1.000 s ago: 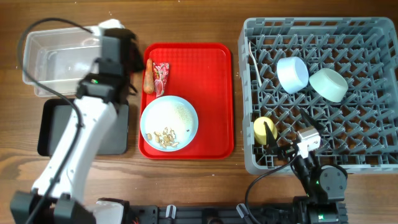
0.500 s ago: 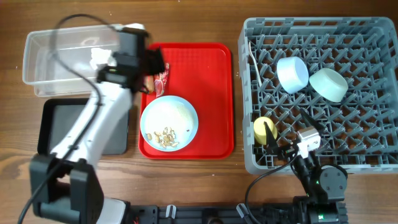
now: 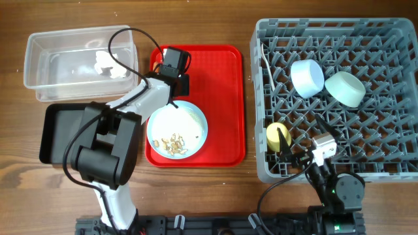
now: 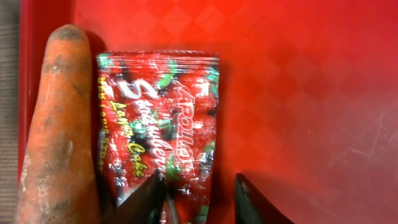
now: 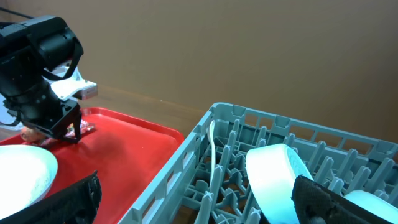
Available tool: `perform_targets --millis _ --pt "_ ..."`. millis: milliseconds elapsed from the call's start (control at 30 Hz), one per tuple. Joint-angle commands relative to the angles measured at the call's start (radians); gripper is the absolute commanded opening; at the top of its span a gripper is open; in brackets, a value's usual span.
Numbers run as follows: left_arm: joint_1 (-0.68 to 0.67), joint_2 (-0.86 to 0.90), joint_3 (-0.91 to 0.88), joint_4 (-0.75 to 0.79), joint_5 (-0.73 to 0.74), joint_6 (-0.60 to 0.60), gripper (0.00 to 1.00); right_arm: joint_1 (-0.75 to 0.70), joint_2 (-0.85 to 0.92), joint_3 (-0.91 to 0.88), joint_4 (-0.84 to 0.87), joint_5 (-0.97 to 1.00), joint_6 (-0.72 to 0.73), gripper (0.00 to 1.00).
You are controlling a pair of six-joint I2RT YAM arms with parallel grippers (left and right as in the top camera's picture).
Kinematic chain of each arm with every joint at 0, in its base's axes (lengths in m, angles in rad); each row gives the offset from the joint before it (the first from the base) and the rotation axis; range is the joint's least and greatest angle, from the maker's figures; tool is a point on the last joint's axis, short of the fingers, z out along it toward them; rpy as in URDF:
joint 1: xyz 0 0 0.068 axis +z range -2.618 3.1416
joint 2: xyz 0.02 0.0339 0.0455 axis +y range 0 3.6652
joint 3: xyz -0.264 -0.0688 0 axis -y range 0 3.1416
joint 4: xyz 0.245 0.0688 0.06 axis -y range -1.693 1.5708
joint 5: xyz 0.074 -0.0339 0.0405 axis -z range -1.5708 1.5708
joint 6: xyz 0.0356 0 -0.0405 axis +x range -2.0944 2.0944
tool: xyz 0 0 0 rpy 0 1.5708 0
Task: Sort waste into correct bins and load items into the dishwasher rack
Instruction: 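Grasp the red candy wrapper on the red tray with the left gripper, then move the wrapper left and drop it into the clear bin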
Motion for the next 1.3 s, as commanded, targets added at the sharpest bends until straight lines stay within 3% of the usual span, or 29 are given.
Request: perform_targets --millis 0,133,167,367,500,600,633,667,700,833,933,1033,1133,1267 --pt "-0.005 0.02 -0.006 0.018 0.003 0.005 0.04 -0.005 -0.008 -0.002 0.005 -0.02 -0.005 1.0" --pt "-0.024 -0.046 0.021 -0.016 0.108 -0.03 0.04 -0.005 -0.008 -0.002 0.005 -0.02 -0.005 1.0" --pt "-0.025 -0.162 0.035 -0.067 0.11 -0.086 0.04 -0.005 -0.008 -0.002 0.005 -0.02 -0.005 1.0" --pt "0.042 -0.394 0.035 -0.142 -0.094 -0.085 0.04 -0.005 -0.008 -0.002 0.005 -0.02 -0.005 1.0" --pt "0.177 -0.397 0.035 -0.096 -0.179 -0.087 0.04 -0.005 -0.008 -0.002 0.005 -0.02 -0.005 1.0" --pt "0.286 -0.332 0.035 -0.031 -0.175 -0.16 0.05 -0.005 -0.008 -0.002 0.005 -0.02 -0.005 1.0" --pt "0.313 -0.307 0.035 -0.004 -0.163 -0.176 0.31 -0.005 -0.008 -0.002 0.005 -0.02 -0.005 1.0" --pt "0.337 -0.283 0.035 0.022 -0.126 -0.183 0.82 -0.005 -0.008 -0.002 0.005 -0.02 -0.005 1.0" --pt "0.349 -0.278 0.037 0.025 -0.086 -0.183 0.88 -0.005 -0.008 -0.002 0.005 -0.02 -0.005 1.0" --pt "0.322 -0.335 0.044 -0.028 0.122 -0.182 0.83 -0.005 -0.008 -0.002 0.005 -0.02 -0.005 1.0" --pt "0.247 -0.354 0.044 -0.111 0.158 -0.164 0.8 -0.005 -0.008 -0.002 0.005 -0.02 -0.005 1.0" --pt "0.132 -0.305 0.036 -0.188 0.07 -0.091 0.73 -0.005 -0.008 -0.002 0.005 -0.02 -0.006 1.0" --pt "0.074 -0.201 0.014 -0.191 -0.087 -0.093 0.69 -0.005 -0.008 -0.002 0.005 -0.02 -0.005 1.0" --pt "0.081 -0.085 0.014 -0.178 -0.135 -0.108 0.64 -0.005 -0.008 -0.002 0.005 -0.02 -0.006 1.0"
